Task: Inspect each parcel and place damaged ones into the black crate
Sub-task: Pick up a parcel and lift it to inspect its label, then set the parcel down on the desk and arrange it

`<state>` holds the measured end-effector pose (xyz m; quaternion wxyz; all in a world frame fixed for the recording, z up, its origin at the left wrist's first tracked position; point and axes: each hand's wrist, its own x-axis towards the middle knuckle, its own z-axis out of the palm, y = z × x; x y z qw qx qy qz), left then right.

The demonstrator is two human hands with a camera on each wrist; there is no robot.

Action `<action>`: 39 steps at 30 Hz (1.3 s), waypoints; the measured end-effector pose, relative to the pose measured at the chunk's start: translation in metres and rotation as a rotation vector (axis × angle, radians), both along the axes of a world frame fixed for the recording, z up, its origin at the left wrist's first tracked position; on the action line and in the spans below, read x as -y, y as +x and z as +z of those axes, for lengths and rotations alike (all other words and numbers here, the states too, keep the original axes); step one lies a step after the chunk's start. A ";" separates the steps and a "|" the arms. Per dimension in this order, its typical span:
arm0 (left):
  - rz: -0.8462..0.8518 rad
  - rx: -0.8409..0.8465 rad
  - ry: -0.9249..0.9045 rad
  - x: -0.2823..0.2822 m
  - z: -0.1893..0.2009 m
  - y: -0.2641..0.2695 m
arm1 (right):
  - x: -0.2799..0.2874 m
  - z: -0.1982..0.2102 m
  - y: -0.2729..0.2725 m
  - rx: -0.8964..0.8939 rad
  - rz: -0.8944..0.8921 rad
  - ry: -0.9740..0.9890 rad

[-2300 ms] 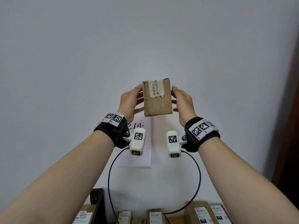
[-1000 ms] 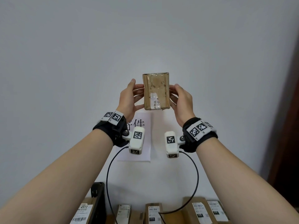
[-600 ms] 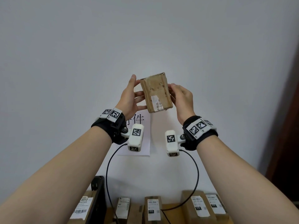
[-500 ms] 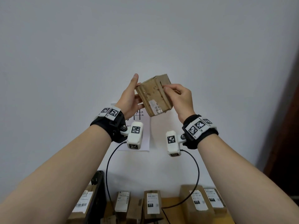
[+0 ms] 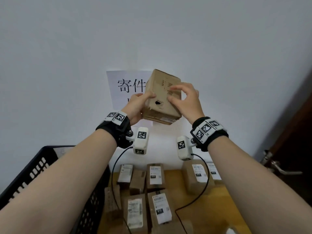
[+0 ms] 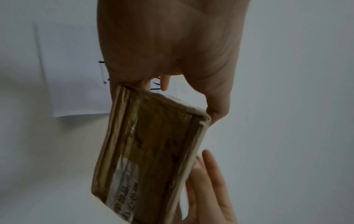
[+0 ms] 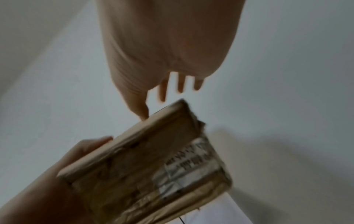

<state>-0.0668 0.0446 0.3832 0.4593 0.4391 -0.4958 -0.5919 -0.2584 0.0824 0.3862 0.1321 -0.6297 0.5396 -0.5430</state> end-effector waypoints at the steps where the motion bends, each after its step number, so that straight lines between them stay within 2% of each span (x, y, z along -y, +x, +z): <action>1: -0.005 -0.019 0.034 0.000 -0.012 0.000 | 0.002 -0.012 -0.006 0.038 -0.052 0.110; 5: -0.040 -0.027 0.181 0.000 -0.079 -0.001 | 0.003 -0.075 -0.025 0.366 0.046 0.618; 7: -0.059 -0.002 0.277 -0.002 -0.119 -0.004 | -0.003 -0.108 -0.027 0.427 0.083 0.740; 16: -0.024 0.080 0.610 -0.038 -0.297 -0.011 | -0.024 -0.279 -0.028 0.354 0.067 1.047; 20: 0.081 0.052 0.584 -0.060 -0.367 -0.014 | -0.029 -0.343 -0.024 0.260 0.058 1.121; 24: 0.130 0.186 0.595 -0.077 -0.419 -0.012 | -0.039 -0.376 -0.016 0.182 0.164 1.231; 26: 0.126 0.231 0.604 -0.078 -0.433 -0.010 | -0.041 -0.383 -0.013 0.104 0.211 1.198; 30: 0.123 0.255 0.609 -0.072 -0.438 -0.010 | -0.034 -0.387 -0.011 -0.226 0.175 0.928; 35: 0.125 0.238 0.657 -0.070 -0.434 -0.007 | -0.035 -0.378 0.002 -0.672 0.255 1.099; 37: 0.112 0.213 0.690 -0.070 -0.432 -0.008 | -0.036 -0.380 0.006 -0.711 0.241 1.133; 39: 0.103 0.206 0.692 -0.070 -0.431 -0.010 | -0.037 -0.379 0.009 -0.648 0.188 1.183</action>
